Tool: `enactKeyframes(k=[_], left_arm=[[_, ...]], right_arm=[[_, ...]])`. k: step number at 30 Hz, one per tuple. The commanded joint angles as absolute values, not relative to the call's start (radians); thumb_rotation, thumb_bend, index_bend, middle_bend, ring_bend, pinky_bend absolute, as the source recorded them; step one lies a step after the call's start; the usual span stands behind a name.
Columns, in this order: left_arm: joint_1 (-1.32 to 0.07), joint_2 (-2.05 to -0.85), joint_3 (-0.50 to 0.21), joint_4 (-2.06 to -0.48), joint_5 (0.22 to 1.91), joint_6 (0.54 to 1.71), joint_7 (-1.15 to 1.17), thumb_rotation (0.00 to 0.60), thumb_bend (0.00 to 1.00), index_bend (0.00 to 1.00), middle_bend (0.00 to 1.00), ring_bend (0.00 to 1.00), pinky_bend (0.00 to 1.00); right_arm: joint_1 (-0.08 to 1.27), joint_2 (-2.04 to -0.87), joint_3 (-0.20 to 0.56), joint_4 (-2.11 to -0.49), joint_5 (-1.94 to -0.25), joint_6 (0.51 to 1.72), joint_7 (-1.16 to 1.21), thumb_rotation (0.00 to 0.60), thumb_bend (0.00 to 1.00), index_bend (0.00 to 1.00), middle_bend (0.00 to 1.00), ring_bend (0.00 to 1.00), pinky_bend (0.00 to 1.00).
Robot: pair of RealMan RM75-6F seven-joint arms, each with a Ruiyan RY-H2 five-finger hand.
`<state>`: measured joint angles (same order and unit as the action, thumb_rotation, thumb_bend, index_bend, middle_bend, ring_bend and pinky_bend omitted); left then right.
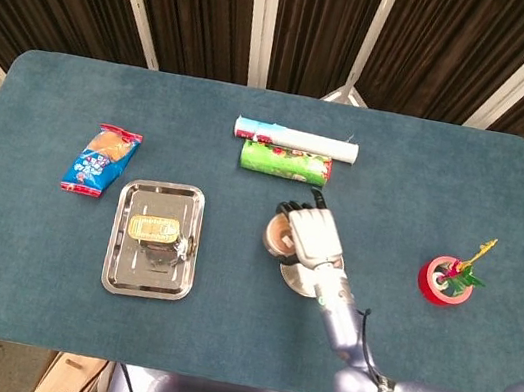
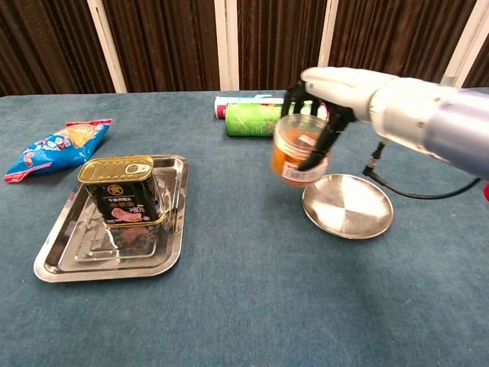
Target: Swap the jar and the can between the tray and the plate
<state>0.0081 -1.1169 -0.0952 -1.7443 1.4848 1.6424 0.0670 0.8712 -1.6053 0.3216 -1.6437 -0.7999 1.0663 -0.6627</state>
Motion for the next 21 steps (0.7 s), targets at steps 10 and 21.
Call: enactKeyframes(k=[10, 21], left_arm=[[0.016, -1.103, -0.100, -1.743, 1.467, 1.647, 0.061, 0.600, 0.14, 0.22, 0.00, 0.00, 0.05], [0.015, -1.099, -0.106, -1.741, 1.453, 1.642, 0.059, 0.600, 0.14, 0.22, 0.00, 0.00, 0.05]], right_arm=[[0.993, -1.783, 0.356, -1.446, -0.731, 1.038, -0.689, 0.600, 0.00, 0.43, 0.40, 0.42, 0.09], [1.026, -1.854, 0.343, -1.312, -0.735, 0.990, -0.646, 0.600, 0.00, 0.43, 0.39, 0.38, 0.04]])
